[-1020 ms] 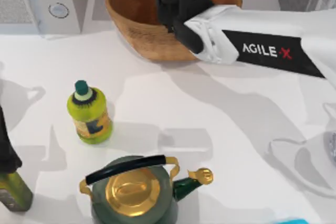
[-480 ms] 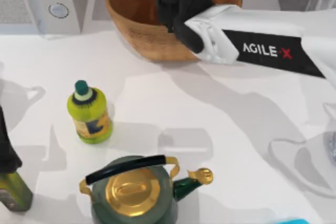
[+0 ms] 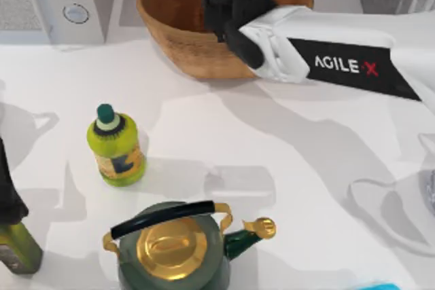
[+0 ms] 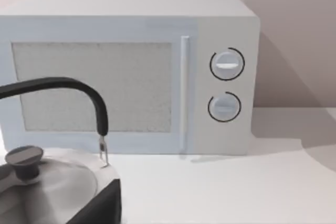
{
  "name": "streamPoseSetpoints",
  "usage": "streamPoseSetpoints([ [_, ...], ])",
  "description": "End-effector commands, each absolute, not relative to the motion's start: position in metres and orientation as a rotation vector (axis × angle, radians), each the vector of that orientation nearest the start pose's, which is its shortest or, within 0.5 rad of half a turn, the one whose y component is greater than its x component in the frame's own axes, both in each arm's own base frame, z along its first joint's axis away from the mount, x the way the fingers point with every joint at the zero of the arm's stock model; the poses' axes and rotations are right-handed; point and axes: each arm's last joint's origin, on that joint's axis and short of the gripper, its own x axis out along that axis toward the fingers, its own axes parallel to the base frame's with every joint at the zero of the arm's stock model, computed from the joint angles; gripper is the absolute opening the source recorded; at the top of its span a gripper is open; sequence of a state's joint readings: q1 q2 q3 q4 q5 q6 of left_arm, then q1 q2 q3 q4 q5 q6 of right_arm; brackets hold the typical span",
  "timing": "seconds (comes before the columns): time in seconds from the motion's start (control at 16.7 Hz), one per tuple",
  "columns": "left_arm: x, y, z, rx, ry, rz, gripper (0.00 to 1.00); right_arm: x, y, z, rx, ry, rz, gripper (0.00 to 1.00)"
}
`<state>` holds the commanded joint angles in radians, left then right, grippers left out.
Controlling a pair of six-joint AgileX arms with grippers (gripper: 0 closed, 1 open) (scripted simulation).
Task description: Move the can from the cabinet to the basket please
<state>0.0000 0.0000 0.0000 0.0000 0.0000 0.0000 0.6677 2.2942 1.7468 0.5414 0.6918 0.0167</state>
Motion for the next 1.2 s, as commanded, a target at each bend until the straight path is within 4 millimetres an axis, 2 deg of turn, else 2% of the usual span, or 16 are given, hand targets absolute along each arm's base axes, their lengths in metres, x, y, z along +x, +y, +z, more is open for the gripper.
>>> streamPoseSetpoints([
  [0.72, 0.106, -0.001, 0.160, 0.000, 0.000, 0.000, 1.00, 0.425, 0.319, 0.224, 0.004, -0.003, 0.005, 1.00],
  [0.84, 0.106, -0.001, 0.160, 0.000, 0.000, 0.000, 1.00, 0.422, 0.311, 0.241, 0.009, -0.009, 0.008, 1.00],
  [0.96, 0.106, -0.001, 0.160, 0.000, 0.000, 0.000, 1.00, 0.414, 0.294, 0.271, 0.019, -0.020, 0.010, 1.00],
  [1.08, 0.106, -0.001, 0.160, 0.000, 0.000, 0.000, 1.00, 0.400, 0.267, 0.308, 0.031, -0.033, 0.011, 1.00],
  [1.2, 0.106, -0.001, 0.160, 0.000, 0.000, 0.000, 1.00, 0.375, 0.230, 0.347, 0.045, -0.051, 0.011, 1.00],
])
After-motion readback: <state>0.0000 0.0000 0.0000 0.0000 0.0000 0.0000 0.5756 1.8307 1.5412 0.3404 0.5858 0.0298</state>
